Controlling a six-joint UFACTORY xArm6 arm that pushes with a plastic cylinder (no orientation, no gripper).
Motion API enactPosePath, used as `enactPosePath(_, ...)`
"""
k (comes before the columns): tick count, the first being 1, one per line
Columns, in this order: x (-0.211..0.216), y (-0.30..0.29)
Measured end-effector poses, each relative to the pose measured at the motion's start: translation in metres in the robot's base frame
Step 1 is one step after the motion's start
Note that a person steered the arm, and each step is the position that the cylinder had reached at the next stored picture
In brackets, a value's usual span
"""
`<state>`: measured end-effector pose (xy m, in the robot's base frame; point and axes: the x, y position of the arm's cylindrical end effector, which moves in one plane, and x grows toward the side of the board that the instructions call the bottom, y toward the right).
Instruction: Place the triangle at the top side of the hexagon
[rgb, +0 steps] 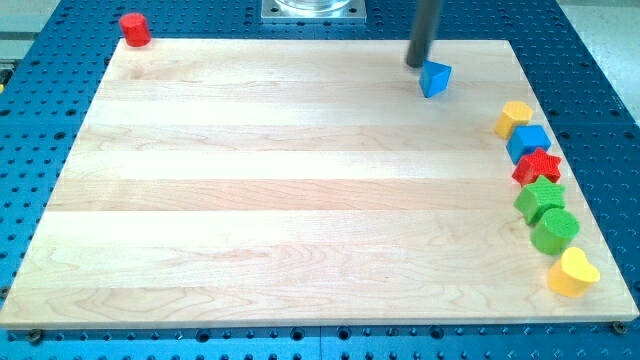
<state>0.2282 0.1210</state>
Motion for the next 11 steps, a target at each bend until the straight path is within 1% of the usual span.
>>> enactPosePath(2,0.036,0.015)
enactPosePath(3,0.044,0.038)
enactPosePath(5,0.065,0.04)
enactPosePath(6,0.074,0.052)
enactPosePath(8,0.091,0.059)
enactPosePath(9,0.093,0.081)
enactPosePath(11,0.101,0.097)
